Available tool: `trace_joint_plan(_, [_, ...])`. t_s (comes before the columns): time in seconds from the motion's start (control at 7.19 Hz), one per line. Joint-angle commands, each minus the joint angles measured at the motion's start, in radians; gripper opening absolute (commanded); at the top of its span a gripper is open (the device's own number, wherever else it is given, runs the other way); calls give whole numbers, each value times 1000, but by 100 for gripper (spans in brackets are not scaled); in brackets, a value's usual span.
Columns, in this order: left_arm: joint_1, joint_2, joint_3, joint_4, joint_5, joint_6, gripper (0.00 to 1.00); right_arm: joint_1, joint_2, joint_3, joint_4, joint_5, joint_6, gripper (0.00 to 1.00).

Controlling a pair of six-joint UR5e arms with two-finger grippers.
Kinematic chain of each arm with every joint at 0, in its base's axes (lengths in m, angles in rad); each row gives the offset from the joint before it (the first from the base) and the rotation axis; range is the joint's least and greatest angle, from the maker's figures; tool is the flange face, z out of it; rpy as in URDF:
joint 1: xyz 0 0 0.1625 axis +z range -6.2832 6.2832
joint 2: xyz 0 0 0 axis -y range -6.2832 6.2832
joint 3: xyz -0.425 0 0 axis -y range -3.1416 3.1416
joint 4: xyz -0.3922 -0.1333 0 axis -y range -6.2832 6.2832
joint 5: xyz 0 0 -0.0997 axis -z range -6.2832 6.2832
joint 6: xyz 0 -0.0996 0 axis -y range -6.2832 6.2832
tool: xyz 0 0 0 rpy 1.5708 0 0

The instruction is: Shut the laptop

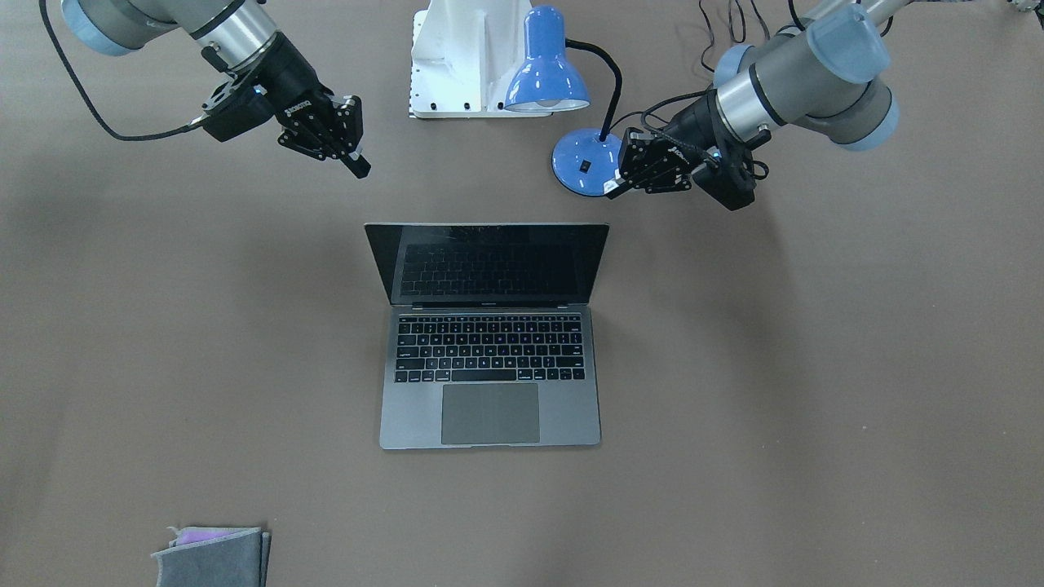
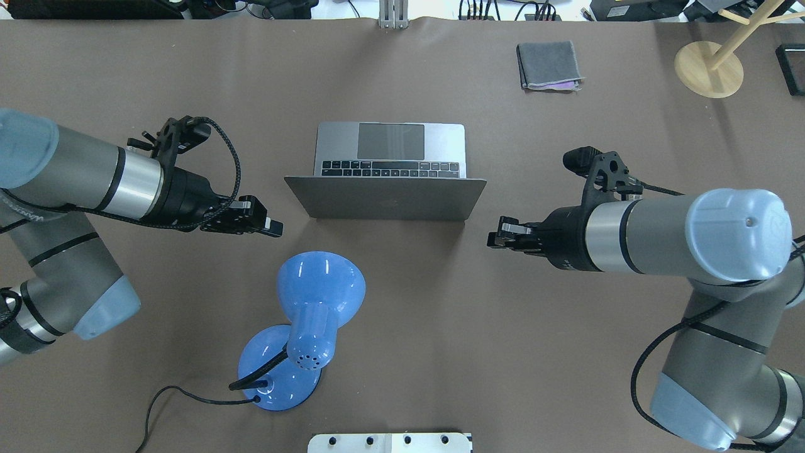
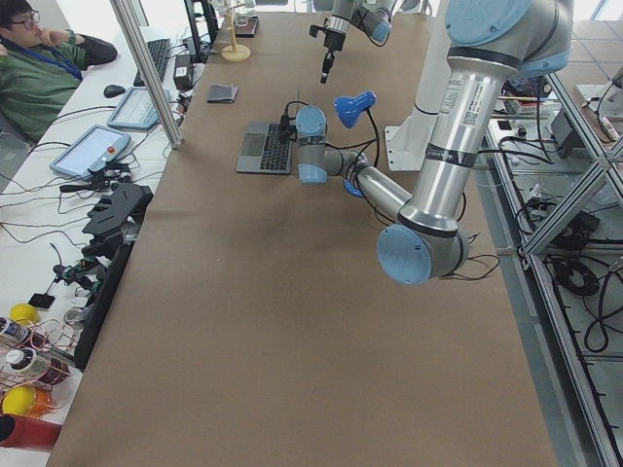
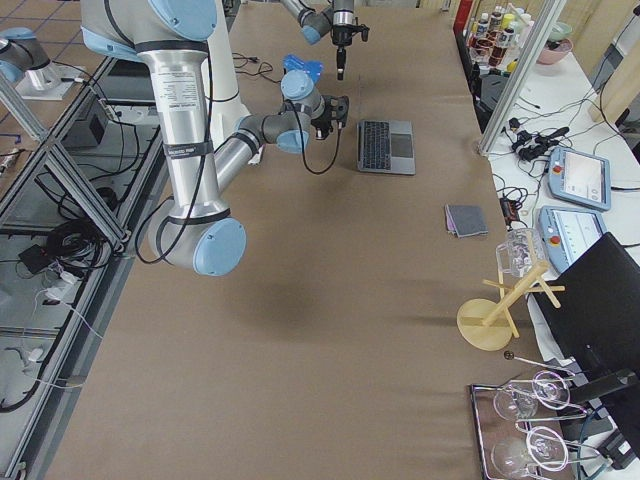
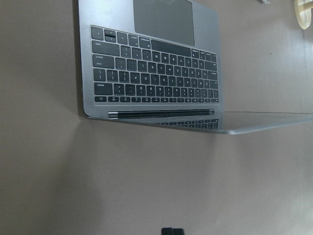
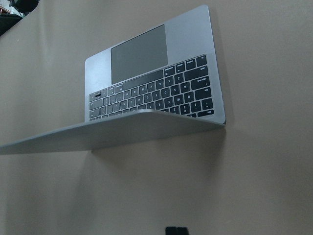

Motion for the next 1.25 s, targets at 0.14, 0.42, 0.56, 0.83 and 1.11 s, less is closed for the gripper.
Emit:
trace_joint_plan(0.14, [4,-30,4,1,5,-34,0,-13,49,-34,-26,-31,2,0])
trace_joint_plan(0.42, [4,-49,12,2,6,-34,0,-11,67,-61,-28,-54,1,0])
trace_joint_plan(0.56, [4,-50,13,2,5,-34,0,-8,81,-67,-28,-56,-1,0])
trace_joint_plan(0.83, [6,-67,27,10,50,-34,0,21,102,-72,-73,-51,-11,0])
trace_joint_plan(1.11, [6,-78,42,10,58,-32,0,47,131,-72,-132,-45,-21,0])
